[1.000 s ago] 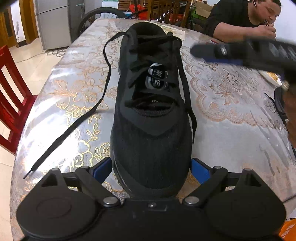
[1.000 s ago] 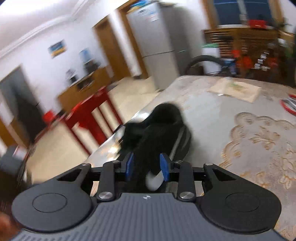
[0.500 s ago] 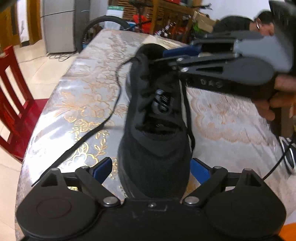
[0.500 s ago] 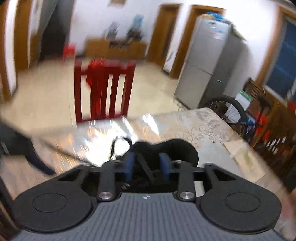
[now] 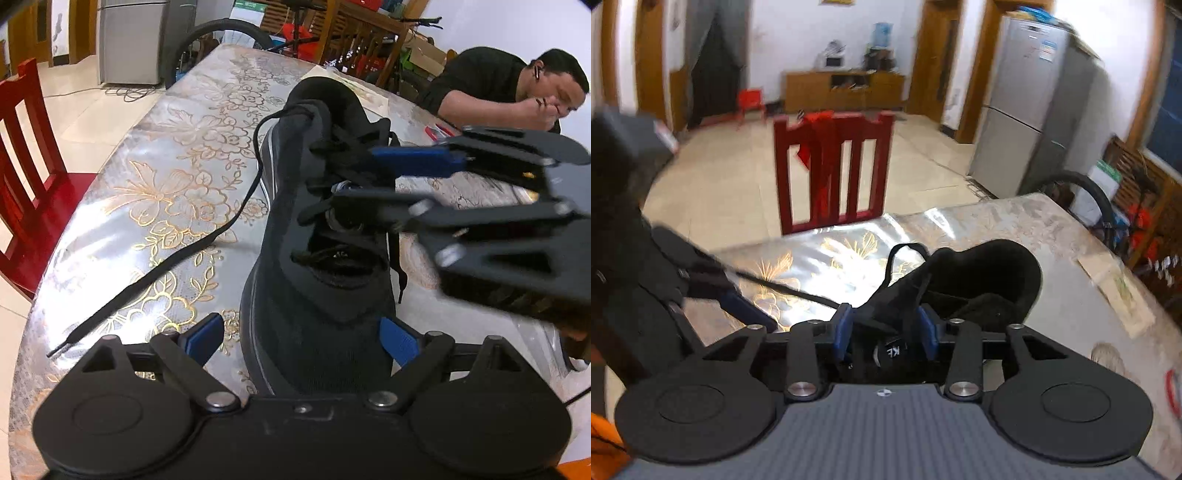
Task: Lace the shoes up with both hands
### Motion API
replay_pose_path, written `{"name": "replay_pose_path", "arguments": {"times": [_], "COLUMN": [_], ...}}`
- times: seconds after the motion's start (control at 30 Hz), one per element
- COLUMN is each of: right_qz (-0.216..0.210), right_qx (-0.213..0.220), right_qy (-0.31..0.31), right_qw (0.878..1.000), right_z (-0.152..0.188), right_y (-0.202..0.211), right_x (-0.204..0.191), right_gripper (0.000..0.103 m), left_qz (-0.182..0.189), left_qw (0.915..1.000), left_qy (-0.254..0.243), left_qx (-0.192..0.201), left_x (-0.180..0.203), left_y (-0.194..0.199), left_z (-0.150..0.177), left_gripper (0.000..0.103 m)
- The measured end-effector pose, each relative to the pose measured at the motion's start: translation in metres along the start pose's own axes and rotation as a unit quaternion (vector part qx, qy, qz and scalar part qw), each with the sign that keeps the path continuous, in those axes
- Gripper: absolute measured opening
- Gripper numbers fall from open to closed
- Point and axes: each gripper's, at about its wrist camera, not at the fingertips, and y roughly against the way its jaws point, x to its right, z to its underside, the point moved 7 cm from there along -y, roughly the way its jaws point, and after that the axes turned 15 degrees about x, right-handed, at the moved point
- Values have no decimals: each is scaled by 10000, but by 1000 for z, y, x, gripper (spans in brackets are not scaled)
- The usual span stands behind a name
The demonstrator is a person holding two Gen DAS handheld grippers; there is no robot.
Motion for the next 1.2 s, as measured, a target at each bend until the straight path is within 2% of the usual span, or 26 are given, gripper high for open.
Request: {"name": "replay_pose_path", "arguments": {"times": [0.1, 0.2, 0.3, 0.37, 0.43, 0.57, 0.67, 0.73, 0.9, 0.93, 0.97, 1.03, 1.1, 1.13, 1.17, 1.2], "right_qz": [237, 679, 929, 838, 817, 968, 867, 803, 754, 815, 907, 1057, 872, 635, 194, -100], "right_qx": [242, 410, 117, 12, -52, -77, 88, 117, -3, 24, 68, 186, 604, 913, 1375, 1750], "right_qy": [-1137, -2429, -3280, -3676, -3739, -3369, -3670, -3854, -3904, -3806, -3679, -3493, -4016, -4486, -5112, -5687], "right_qw": [9929, 9668, 9400, 9262, 9238, 9365, 9261, 9192, 9176, 9211, 9254, 9308, 9096, 8868, 8482, 8036], "right_z": [-9, -4, 13, 22, 25, 14, 13, 16, 16, 16, 14, 11, 4, 2, -1, -2], "right_y": [19, 28, 13, 2, -5, 2, 20, 16, 0, -1, -1, 0, 13, 21, 30, 39], "right_x": [25, 58, 81, 85, 81, 72, 74, 77, 74, 72, 71, 71, 78, 85, 94, 106], "right_gripper": [40, 39, 20, 16, 16, 17, 20, 23, 25, 21, 5, 3, 2, 2, 3, 3], "left_qz": [-4, -11, -43, -65, -88, -131, -126, -123, -125, -119, -115, -105, -92, -89, -103, -109], "left_qw": [10000, 10000, 9999, 9999, 9998, 9998, 9999, 9999, 9996, 9995, 9995, 9995, 9996, 9996, 9996, 9996], "left_qy": [-31, -40, -91, -125, -150, -134, -107, -117, -253, -268, -274, -277, -263, -251, -245, -241], "left_qx": [0, -9, -11, -8, -7, -6, -15, -27, -63, -73, -81, -90, -77, -76, -84, -90], "left_x": [1, 0, 2, 2, 3, 1, 1, 2, 5, 5, 5, 5, 4, 4, 4, 4], "left_y": [-1, -2, 0, 1, 2, 2, 1, -1, -2, -2, -2, -2, -1, -1, -2, -2], "left_z": [-1, 0, 0, 0, 0, -1, -1, -1, 0, 0, 0, 0, 0, 0, 0, 0], "left_gripper": [90, 90, 90, 90, 90, 90, 90, 90, 90, 90, 90, 90, 90, 90, 90, 90]}}
